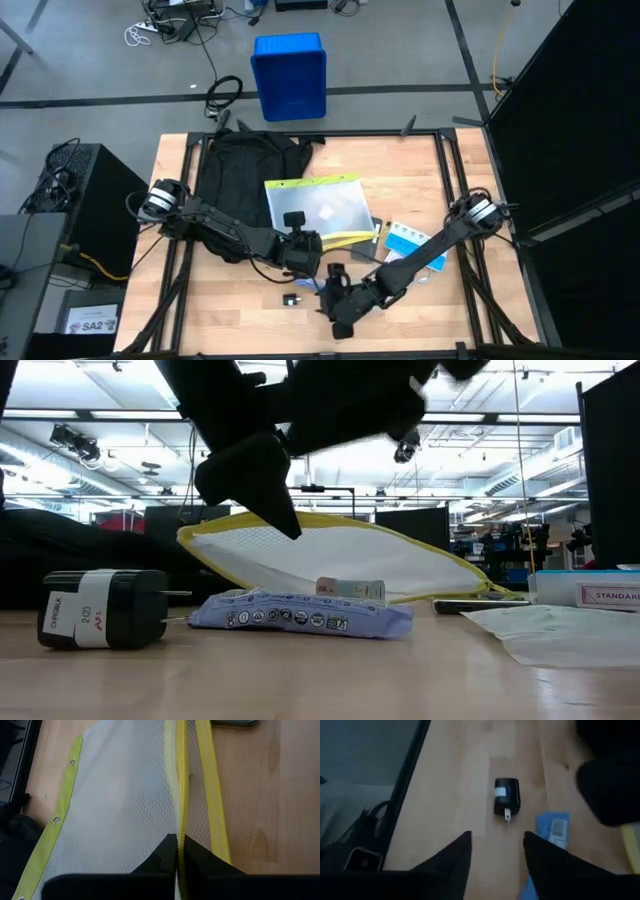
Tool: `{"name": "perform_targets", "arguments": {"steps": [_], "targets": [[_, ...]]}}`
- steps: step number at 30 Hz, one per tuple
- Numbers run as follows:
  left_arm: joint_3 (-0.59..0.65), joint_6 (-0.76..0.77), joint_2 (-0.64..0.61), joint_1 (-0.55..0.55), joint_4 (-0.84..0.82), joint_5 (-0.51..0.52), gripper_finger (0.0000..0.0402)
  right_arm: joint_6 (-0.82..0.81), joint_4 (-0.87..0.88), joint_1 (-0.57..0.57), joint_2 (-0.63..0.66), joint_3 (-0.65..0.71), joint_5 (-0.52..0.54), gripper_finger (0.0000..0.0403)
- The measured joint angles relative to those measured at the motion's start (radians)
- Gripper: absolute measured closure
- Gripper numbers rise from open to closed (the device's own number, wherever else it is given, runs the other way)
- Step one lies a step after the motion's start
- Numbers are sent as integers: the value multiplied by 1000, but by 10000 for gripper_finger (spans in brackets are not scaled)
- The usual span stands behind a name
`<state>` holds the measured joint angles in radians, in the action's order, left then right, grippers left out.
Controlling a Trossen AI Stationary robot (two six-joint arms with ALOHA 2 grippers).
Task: Unpack backpack
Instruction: Put the black charger adapter into the zip lock bag
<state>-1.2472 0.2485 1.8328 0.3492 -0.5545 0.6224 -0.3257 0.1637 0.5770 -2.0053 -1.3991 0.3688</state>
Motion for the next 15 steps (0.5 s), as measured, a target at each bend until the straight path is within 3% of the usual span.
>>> {"name": "perform_targets", "arguments": {"steps": [5, 9, 15], "targets": [[0, -9, 0, 0, -31, 0, 402, 124, -205, -20, -108, 1, -32, 166], [0, -9, 0, 0, -70, 1, 402, 136, -269, -56, -136, 1, -38, 129], [0, -15, 0, 0, -127, 10, 402, 120, -314, -91, -136, 0, -119, 116]]}}
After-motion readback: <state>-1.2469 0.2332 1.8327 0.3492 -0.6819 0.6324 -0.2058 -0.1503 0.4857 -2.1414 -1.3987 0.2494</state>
